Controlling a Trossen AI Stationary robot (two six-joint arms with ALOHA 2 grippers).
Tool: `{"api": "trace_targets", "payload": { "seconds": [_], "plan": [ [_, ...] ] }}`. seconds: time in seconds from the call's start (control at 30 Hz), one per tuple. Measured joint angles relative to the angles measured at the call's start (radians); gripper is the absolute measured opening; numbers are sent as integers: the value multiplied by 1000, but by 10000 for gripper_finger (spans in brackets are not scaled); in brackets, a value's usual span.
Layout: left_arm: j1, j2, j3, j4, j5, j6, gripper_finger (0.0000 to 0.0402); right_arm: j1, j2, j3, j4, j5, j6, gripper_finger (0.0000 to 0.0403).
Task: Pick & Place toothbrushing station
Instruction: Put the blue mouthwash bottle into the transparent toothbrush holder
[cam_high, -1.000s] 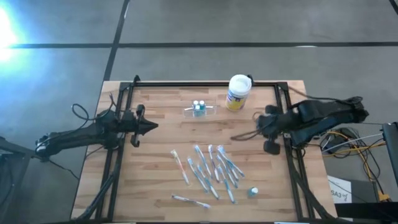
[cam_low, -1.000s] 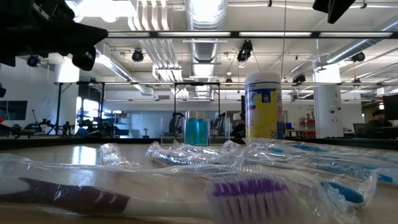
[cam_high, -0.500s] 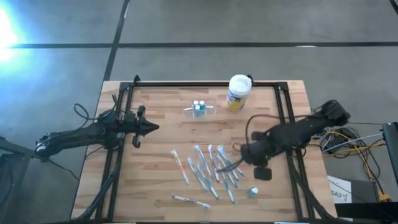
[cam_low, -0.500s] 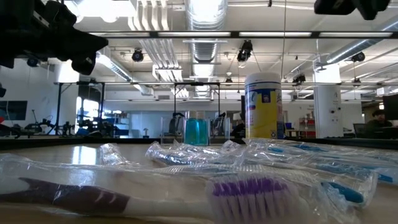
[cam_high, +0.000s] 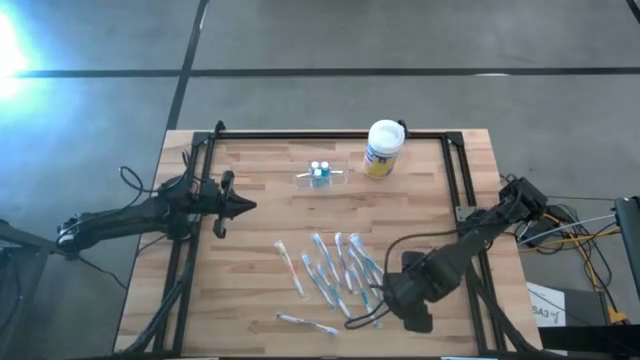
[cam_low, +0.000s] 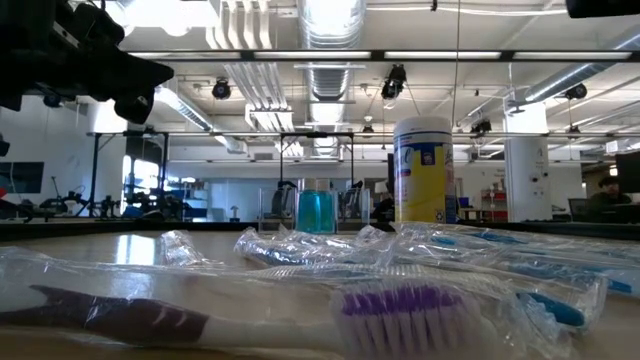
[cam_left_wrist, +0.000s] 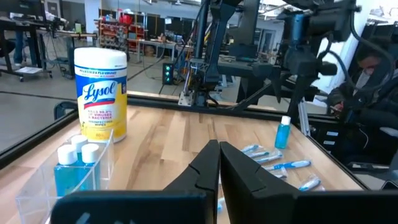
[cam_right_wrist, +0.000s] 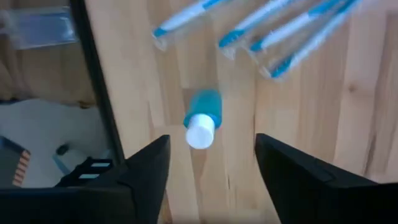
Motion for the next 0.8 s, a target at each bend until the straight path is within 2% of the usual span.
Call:
{"api": "trace_targets", "payload": {
  "seconds": [0.27,0.47,0.8],
  "plan": [
    [0,0,0,-5,0,18,15,58,51,0,11,4,126,258],
    [0,0,0,-6,0,28,15,78,81,-1,29,59,120,251],
    [1,0,0,-6,0,29,15,84,116,-2,32,79,110,244]
  ]
}}
